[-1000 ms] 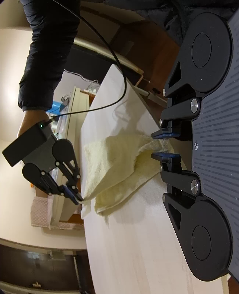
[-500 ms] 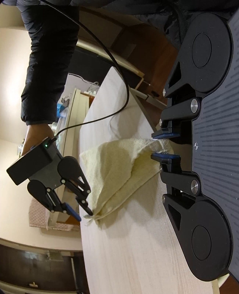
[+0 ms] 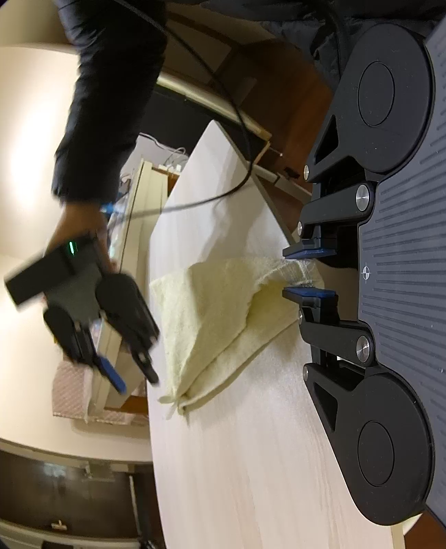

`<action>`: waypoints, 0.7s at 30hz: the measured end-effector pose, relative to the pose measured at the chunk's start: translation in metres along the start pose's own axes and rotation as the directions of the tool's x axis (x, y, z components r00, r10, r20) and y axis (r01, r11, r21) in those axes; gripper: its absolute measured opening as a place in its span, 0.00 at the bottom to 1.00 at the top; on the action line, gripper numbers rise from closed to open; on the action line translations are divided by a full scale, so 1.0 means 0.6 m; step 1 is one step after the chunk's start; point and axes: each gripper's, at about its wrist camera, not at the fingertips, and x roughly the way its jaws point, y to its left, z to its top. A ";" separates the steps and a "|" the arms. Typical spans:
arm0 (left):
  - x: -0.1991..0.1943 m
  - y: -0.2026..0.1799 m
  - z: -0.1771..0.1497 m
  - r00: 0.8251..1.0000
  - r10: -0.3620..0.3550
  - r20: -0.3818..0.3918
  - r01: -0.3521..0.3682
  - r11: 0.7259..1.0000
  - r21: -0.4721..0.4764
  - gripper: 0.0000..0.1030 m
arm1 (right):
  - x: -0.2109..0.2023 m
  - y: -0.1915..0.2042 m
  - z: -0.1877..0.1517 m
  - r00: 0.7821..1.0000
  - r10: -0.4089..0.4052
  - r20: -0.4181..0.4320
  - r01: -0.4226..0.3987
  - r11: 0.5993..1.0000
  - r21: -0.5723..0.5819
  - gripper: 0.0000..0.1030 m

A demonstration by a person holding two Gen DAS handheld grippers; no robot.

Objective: Fold towel
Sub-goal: 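Open both grippers and release the folded towel onto the table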

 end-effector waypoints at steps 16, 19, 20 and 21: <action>-0.048 0.025 0.016 0.997 0.081 0.015 -0.081 0.996 0.038 0.36 | -0.226 0.202 0.002 0.985 0.041 0.165 -0.112 0.887 0.448 0.44; -0.059 0.039 0.018 0.992 0.122 0.024 -0.122 0.992 0.024 0.40 | -0.226 0.225 0.014 0.983 0.044 0.176 -0.125 0.866 0.484 0.44; -0.063 0.043 0.018 0.991 0.132 0.026 -0.133 0.991 0.021 0.41 | -0.224 0.229 0.019 0.985 0.039 0.171 -0.120 0.861 0.494 0.44; -0.068 0.046 0.019 0.990 0.141 0.027 -0.141 0.990 0.023 0.43 | -0.220 0.233 0.024 0.987 0.030 0.161 -0.108 0.858 0.503 0.45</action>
